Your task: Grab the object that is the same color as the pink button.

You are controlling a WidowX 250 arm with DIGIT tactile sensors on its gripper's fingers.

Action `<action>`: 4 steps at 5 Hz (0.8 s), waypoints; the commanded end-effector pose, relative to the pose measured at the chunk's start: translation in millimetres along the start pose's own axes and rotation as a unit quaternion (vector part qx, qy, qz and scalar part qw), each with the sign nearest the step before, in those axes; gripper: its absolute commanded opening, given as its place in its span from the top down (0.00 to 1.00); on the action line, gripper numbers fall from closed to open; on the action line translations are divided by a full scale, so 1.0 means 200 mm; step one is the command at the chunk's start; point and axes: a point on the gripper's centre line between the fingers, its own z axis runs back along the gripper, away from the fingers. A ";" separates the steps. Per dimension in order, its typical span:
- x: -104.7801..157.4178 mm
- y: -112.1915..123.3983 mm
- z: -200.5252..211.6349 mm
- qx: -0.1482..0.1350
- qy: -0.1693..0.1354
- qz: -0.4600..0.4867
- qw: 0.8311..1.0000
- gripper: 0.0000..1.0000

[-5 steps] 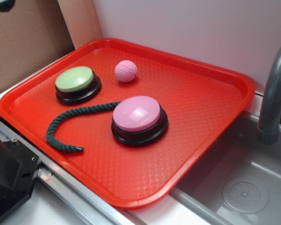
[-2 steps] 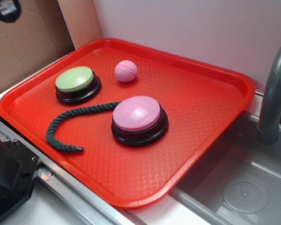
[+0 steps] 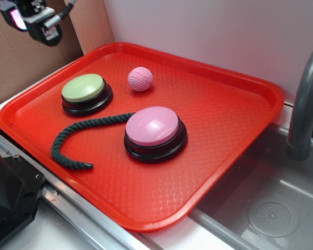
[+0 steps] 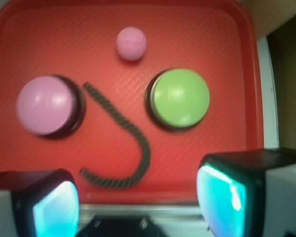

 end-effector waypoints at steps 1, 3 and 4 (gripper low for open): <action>0.27 0.10 -0.19 0.036 -0.048 -0.005 0.998 0.00; 0.46 0.09 -0.45 0.055 -0.041 -0.038 0.997 0.00; 0.51 0.09 -0.51 0.051 -0.041 -0.047 0.997 0.00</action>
